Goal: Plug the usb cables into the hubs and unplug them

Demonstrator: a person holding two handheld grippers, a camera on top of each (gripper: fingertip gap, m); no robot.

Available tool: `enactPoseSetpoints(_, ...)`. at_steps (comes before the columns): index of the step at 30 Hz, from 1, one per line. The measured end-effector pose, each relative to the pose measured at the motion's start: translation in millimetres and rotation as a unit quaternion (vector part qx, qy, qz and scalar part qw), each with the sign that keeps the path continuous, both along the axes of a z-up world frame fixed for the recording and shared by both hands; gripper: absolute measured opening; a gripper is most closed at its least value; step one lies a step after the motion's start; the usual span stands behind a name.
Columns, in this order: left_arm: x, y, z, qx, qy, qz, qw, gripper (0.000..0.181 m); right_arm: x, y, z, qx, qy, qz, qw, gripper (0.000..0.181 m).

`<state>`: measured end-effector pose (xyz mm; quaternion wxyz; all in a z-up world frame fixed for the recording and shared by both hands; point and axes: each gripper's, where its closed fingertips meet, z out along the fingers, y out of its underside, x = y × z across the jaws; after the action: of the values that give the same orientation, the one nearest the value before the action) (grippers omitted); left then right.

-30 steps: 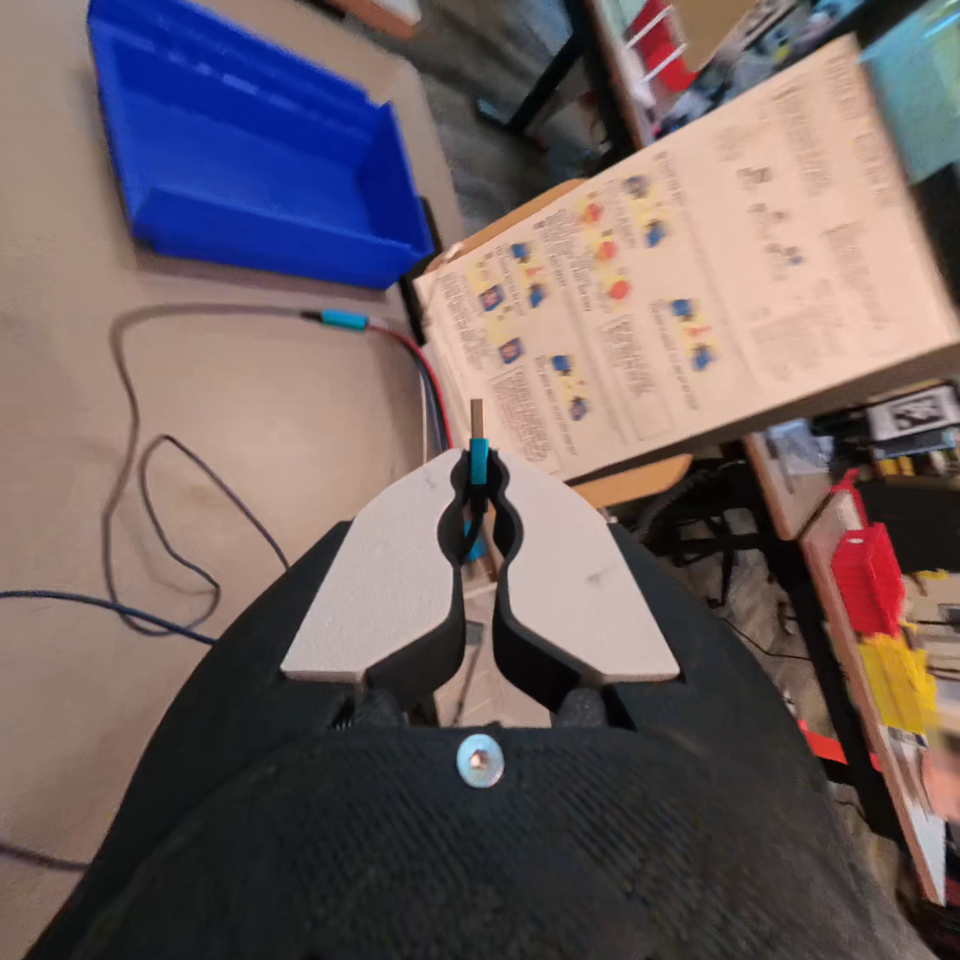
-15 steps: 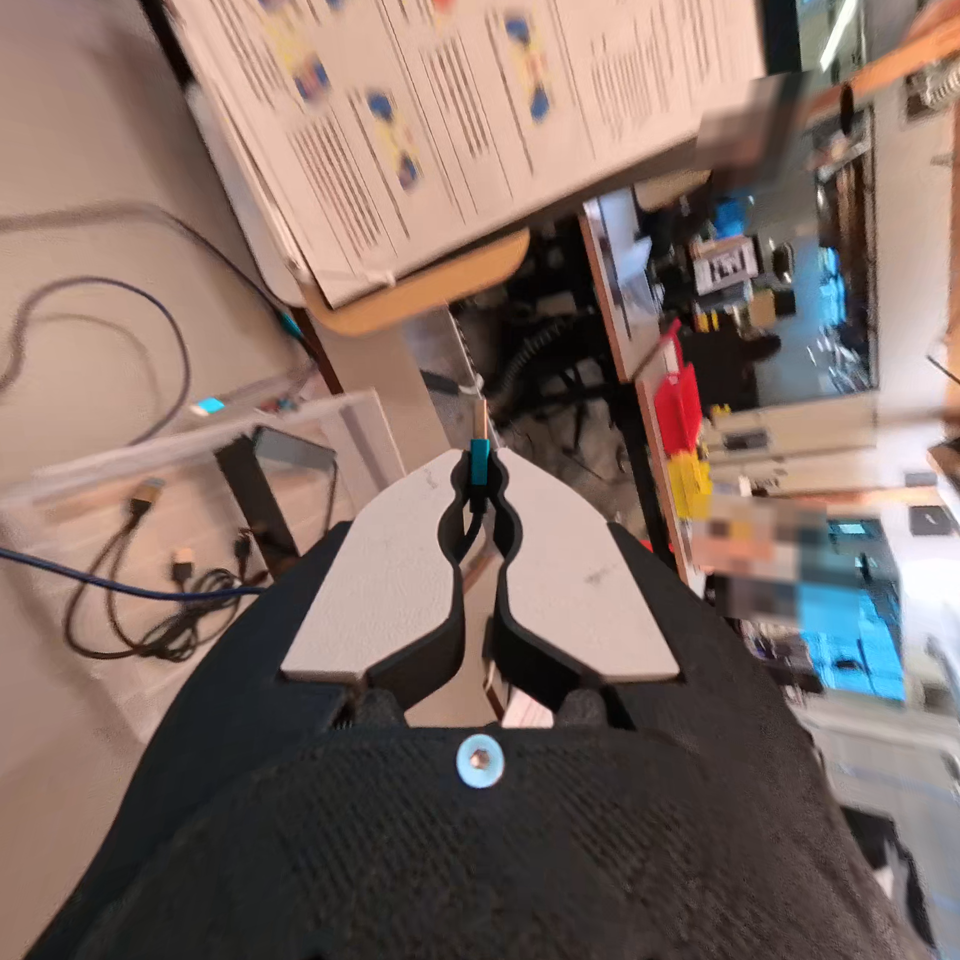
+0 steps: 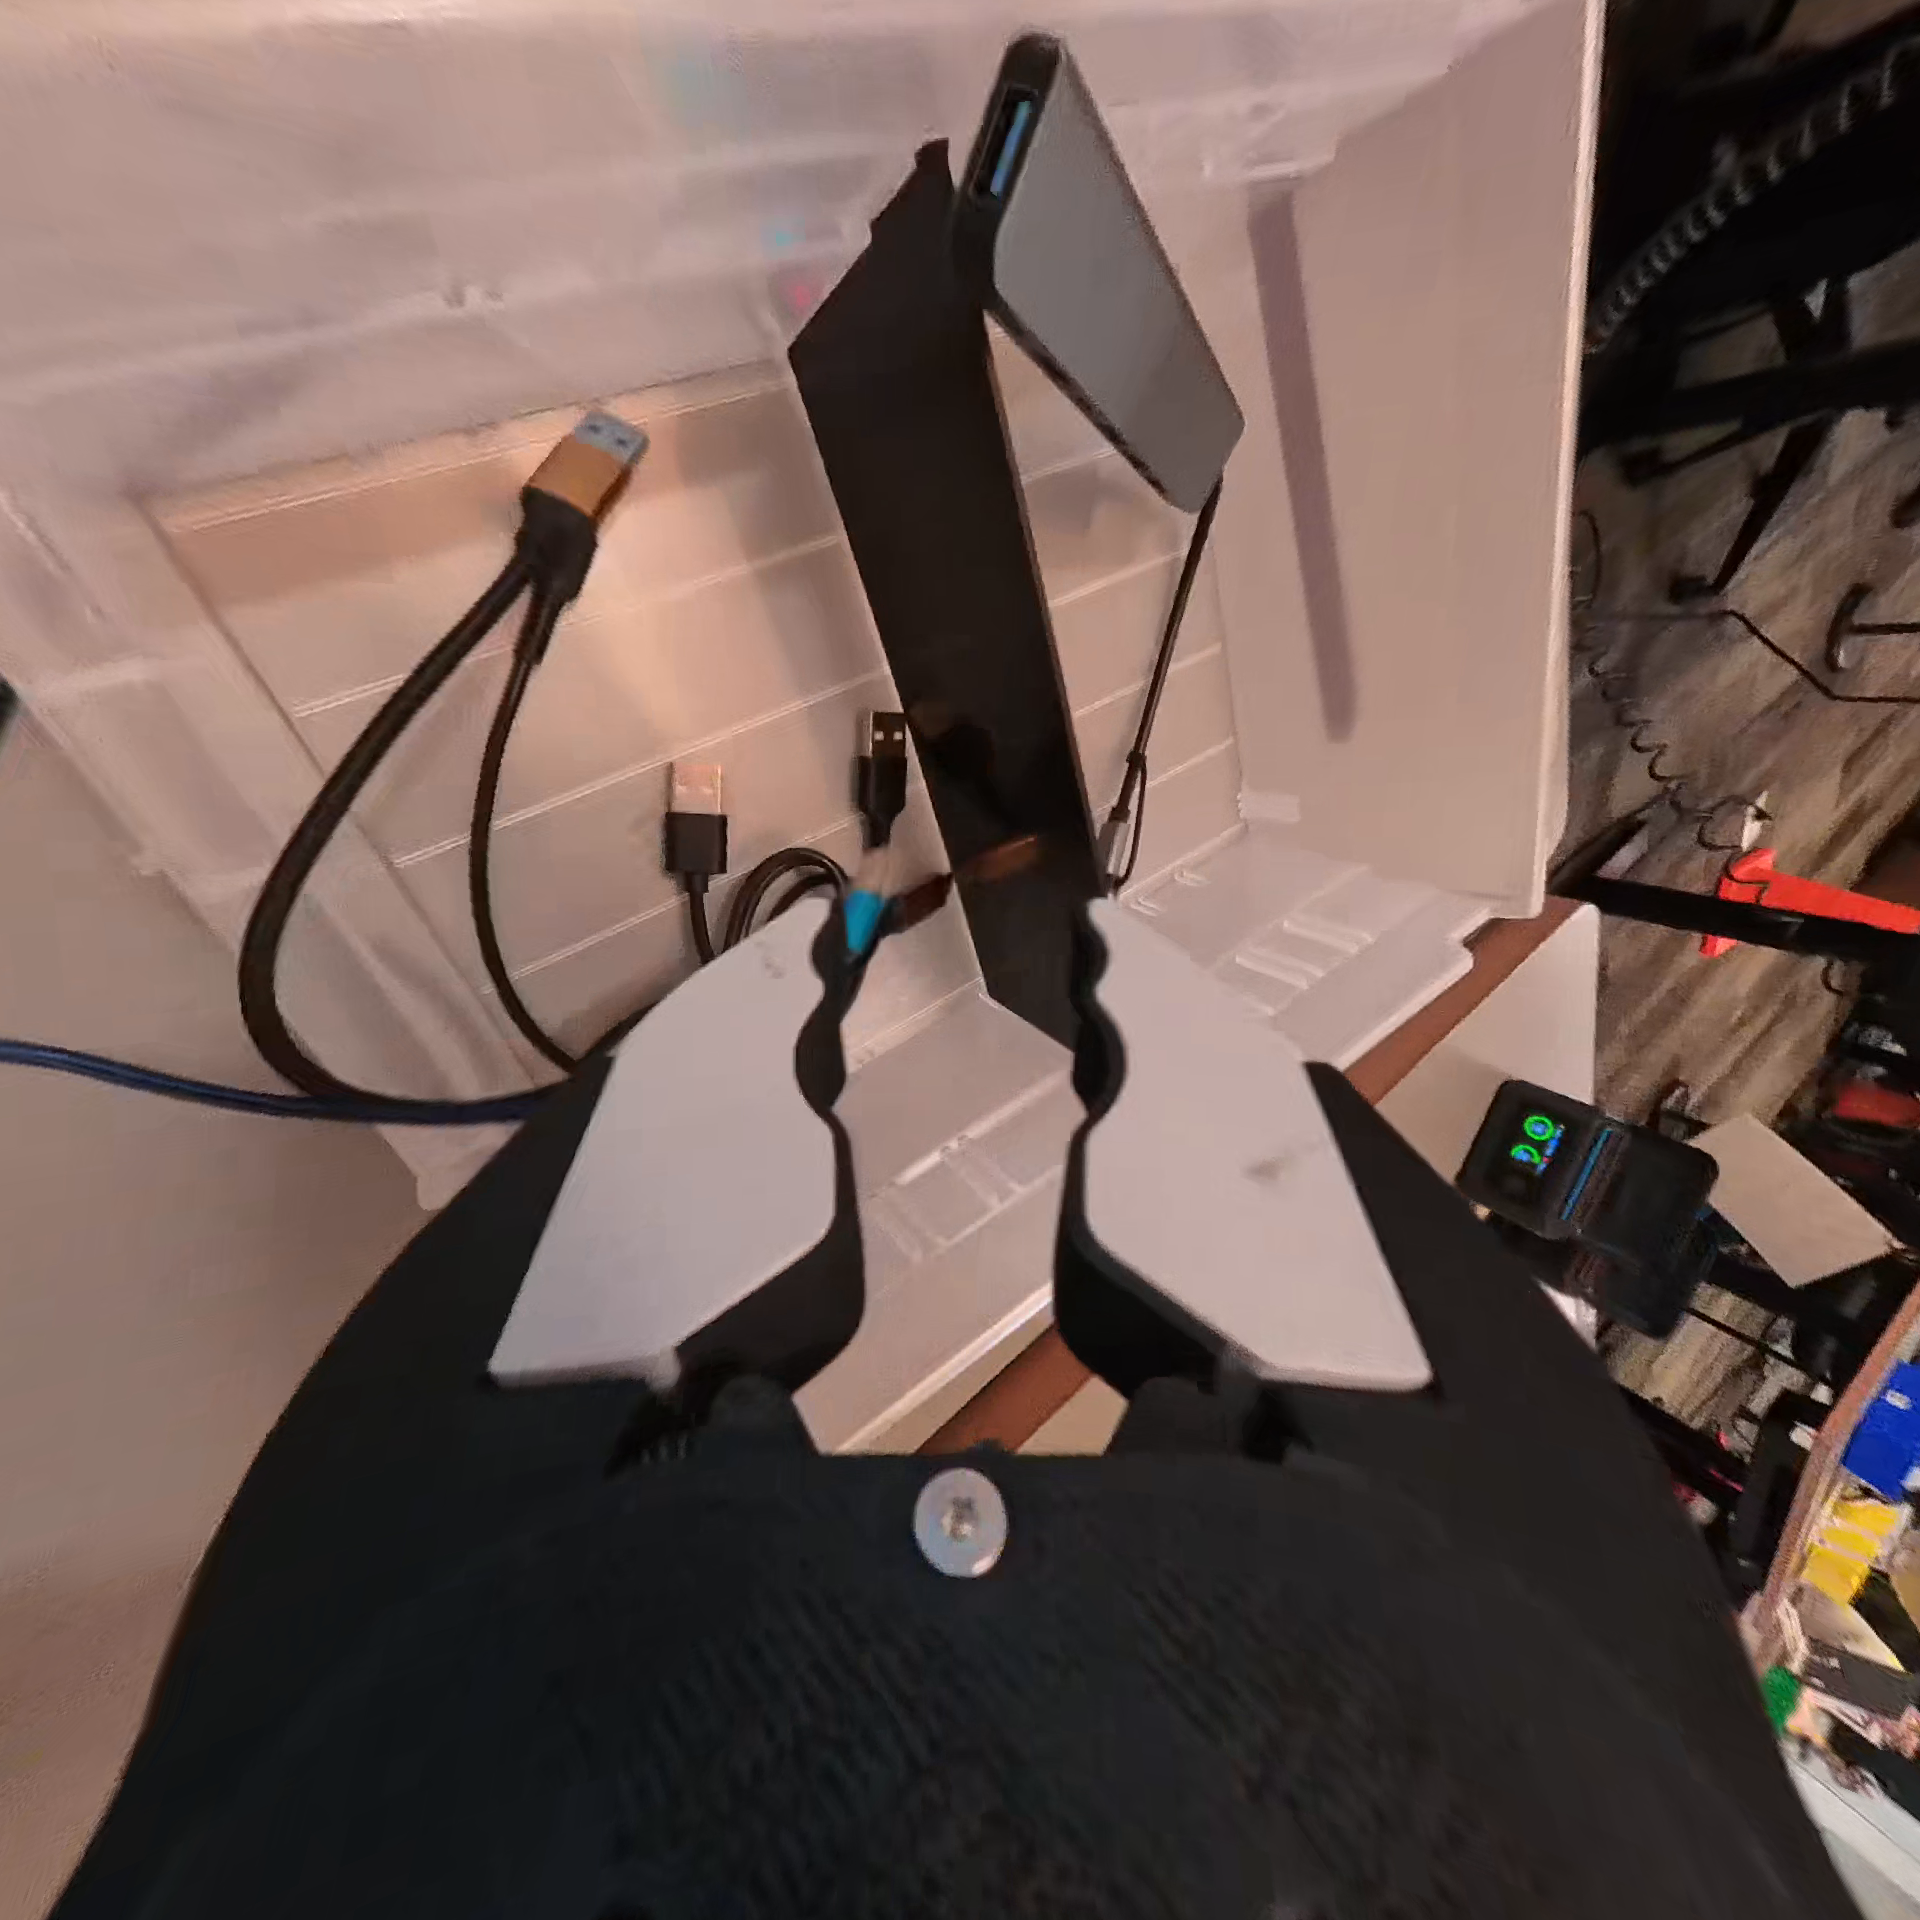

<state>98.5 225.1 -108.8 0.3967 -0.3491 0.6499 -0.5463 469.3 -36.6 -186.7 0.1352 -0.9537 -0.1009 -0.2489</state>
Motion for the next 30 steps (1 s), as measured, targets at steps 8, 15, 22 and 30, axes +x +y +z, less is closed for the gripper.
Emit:
enactPoseSetpoints(8, 4, 3, -6, -0.013, 0.008, -0.001, 1.0, 0.06, -42, 49, 52, 0.071, 0.065, 0.053, 0.994, 0.069)
enactPoseSetpoints(15, 8, -1, -14, -0.011, 0.021, -0.005, 1.0, 0.059, -60, 156, 41, 0.04, 0.07, 0.049, 0.996, 0.056)
enactPoseSetpoints(22, 4, 9, -17, -0.025, 0.019, -0.003, 1.0, 0.059, -30, 213, -17, 0.047, 0.127, -0.166, 0.977, 0.05)
enactPoseSetpoints(30, 3, 20, -21, -0.041, 0.016, -0.008, 0.999, 0.059, 22, 205, -57, -0.006, 0.067, -0.264, 0.962, 0.053)
